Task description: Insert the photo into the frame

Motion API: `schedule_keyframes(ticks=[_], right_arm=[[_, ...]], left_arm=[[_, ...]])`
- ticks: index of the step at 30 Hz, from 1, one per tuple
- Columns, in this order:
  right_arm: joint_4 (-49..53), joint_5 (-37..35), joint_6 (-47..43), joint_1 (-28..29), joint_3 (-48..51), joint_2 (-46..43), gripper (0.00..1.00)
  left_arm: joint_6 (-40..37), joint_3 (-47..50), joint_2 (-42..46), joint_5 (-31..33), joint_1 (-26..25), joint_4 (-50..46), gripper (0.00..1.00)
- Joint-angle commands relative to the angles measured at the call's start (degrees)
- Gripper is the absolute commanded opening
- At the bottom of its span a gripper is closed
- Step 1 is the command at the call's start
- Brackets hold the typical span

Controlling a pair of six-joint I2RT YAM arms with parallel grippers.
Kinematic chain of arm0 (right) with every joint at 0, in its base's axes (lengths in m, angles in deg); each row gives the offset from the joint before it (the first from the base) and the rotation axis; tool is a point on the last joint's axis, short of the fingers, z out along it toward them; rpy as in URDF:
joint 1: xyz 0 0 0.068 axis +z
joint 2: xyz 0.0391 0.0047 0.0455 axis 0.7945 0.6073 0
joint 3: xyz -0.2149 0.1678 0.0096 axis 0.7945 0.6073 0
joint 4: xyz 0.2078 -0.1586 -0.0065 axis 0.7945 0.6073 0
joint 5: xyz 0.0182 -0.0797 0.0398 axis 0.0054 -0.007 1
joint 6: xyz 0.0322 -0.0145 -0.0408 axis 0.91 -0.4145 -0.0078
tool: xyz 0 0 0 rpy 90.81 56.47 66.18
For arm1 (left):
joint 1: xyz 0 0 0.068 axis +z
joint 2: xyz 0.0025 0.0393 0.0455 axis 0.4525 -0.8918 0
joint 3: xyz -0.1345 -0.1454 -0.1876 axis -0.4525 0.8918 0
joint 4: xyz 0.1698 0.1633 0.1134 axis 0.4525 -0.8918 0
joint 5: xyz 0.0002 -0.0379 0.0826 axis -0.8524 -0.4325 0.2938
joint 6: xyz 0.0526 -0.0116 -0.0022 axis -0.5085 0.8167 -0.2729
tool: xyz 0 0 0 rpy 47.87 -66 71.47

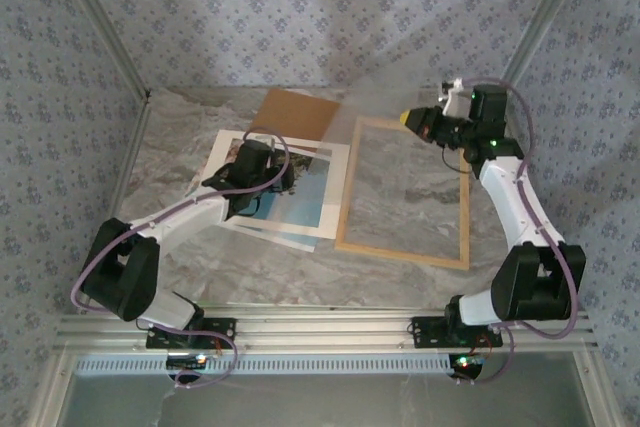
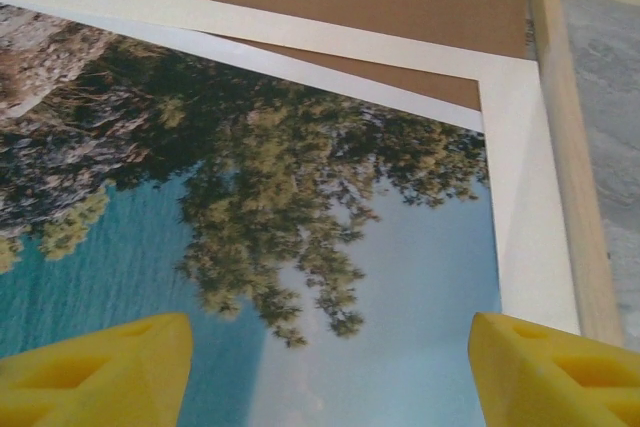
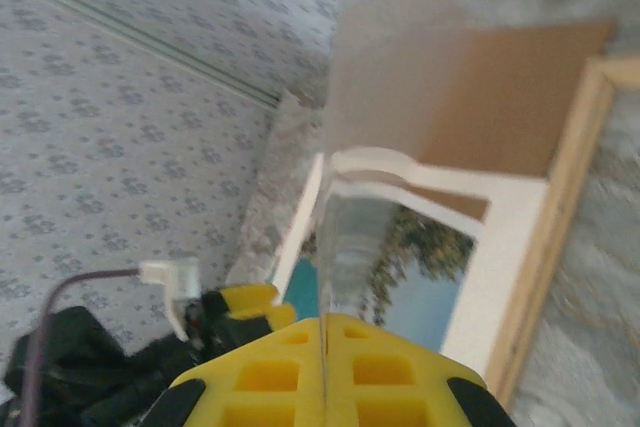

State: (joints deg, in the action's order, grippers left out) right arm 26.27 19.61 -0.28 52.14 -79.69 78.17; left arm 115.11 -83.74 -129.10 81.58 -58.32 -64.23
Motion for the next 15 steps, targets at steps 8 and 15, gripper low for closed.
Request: schedule_keyframes(ticks=[8, 15], right_arm=[[4.57, -8.86, -6.70, -4.84, 14.56, 4.41, 0.00], [7.40, -17.48, -13.35, -6.12, 14.90, 9.28, 0.00]], left_arm=[[-0.77, 0.92, 1.36, -2.30, 0.35, 2.98, 0.74], [-2.14, 0.73, 0.85, -3.17, 0.39, 3.81, 0.74]])
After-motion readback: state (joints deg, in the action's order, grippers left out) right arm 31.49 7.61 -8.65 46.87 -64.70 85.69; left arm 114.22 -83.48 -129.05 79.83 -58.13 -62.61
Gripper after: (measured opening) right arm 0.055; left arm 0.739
